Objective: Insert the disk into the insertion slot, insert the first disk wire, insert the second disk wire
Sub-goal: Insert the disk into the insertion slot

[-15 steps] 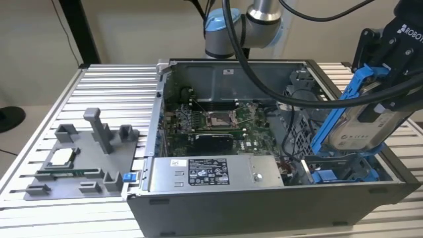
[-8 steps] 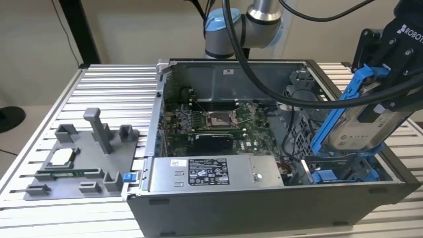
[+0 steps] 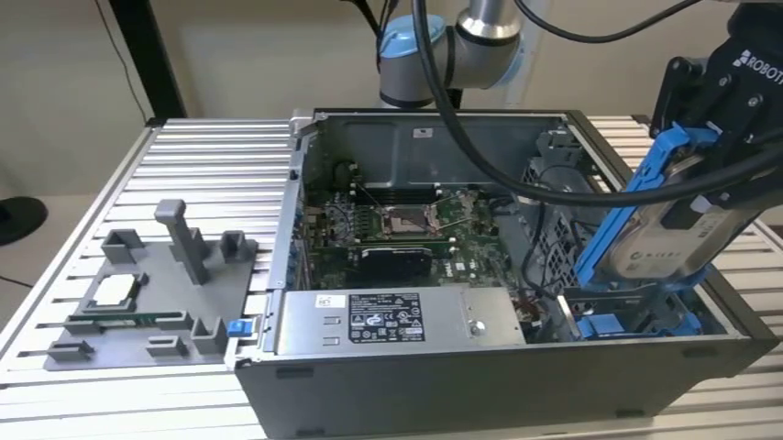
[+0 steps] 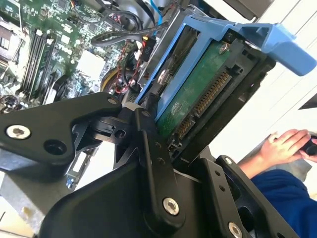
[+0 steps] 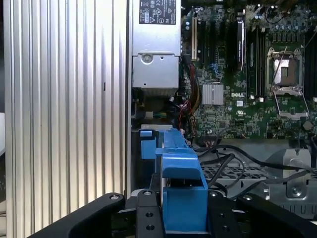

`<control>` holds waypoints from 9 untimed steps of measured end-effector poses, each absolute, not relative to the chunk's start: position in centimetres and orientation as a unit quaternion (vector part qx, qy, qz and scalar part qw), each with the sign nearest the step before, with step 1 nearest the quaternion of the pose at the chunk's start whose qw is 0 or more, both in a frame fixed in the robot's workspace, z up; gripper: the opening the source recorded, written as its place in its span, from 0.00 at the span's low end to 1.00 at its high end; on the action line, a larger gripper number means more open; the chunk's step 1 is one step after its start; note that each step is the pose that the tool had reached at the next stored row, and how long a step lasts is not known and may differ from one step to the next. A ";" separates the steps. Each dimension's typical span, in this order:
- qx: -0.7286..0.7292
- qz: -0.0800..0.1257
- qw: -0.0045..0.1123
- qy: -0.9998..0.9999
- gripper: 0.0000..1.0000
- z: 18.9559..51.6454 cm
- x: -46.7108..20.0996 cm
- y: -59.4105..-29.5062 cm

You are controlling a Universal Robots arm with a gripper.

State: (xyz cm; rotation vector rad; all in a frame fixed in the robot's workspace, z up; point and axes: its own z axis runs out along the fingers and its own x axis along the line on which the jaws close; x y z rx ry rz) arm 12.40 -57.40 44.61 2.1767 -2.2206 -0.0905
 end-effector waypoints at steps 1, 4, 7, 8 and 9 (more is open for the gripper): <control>0.700 -0.029 0.015 -0.714 0.00 44.5 12.4 -57.4; 0.700 -0.029 0.015 -0.714 0.00 44.1 12.4 -57.4; 0.700 -0.030 0.014 -0.714 0.00 43.7 12.5 -57.4; 0.700 -0.030 0.014 -0.714 0.00 43.6 12.5 -57.4; 0.700 -0.030 0.014 -0.714 0.00 43.5 12.5 -57.4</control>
